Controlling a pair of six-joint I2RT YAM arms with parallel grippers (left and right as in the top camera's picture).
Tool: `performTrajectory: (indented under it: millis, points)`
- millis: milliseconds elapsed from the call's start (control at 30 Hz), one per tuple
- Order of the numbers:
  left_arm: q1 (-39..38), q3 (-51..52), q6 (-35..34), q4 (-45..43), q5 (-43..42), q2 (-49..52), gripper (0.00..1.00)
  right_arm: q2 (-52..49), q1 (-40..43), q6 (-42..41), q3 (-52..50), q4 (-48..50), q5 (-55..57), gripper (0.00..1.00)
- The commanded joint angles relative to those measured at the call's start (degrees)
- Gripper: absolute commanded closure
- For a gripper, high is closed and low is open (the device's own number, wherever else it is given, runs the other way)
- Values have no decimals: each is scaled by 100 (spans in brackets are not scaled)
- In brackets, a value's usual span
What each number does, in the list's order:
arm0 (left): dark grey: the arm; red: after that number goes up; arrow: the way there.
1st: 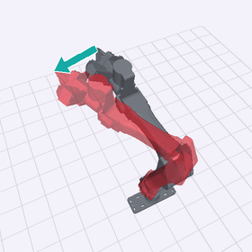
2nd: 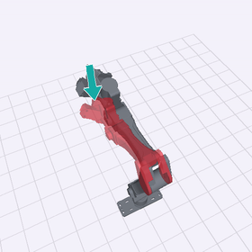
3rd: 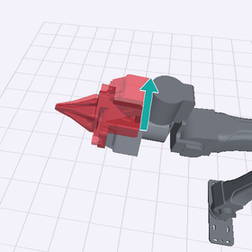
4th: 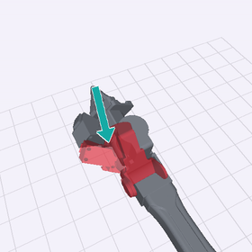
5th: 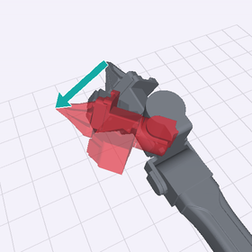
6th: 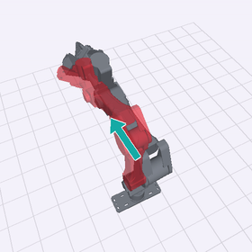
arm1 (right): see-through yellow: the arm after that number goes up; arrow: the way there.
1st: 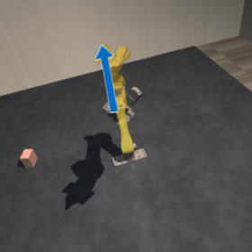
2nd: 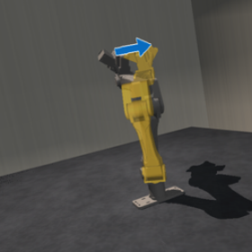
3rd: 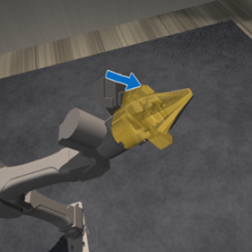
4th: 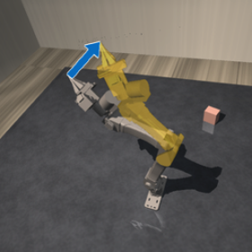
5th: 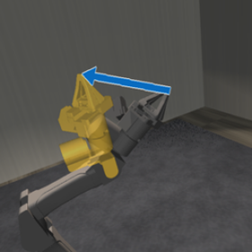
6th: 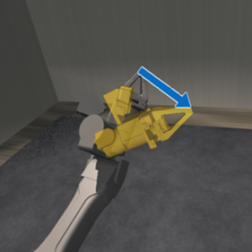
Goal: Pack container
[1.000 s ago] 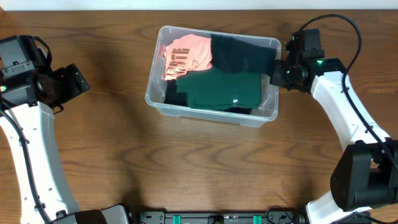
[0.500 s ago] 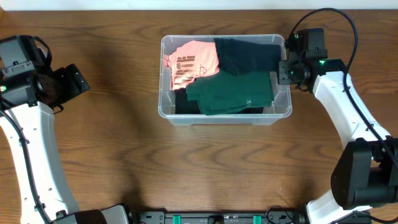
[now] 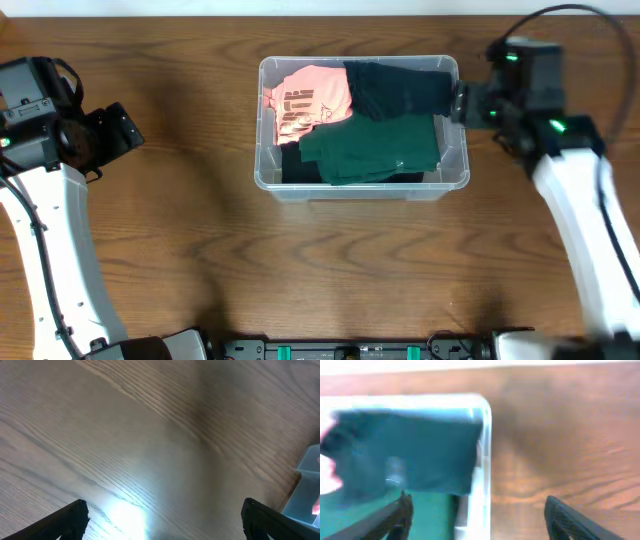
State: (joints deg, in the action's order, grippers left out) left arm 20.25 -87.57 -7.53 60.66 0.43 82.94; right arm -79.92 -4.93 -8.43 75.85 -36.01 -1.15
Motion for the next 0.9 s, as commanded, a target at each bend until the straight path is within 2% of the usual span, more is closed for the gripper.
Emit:
performTrajectory:
  millis: [0,233,400,600,867]
  points:
    - [24,7,-48,17,48,13,2,870,44,-55,24,-7,-42,1]
    - [26,7,-48,17,48,13,2,2181,37,-52,24,-116,-42,1]
    - [26,7,-48,17,48,13,2,2778,37,-50,22,-1003,-31,1]
    - [26,7,-48,15,48,13,2,3171,37,57,22,-1814,162,1]
    - [26,7,-48,15,48,13,2,3445,44,568,9,-1906,448,1]
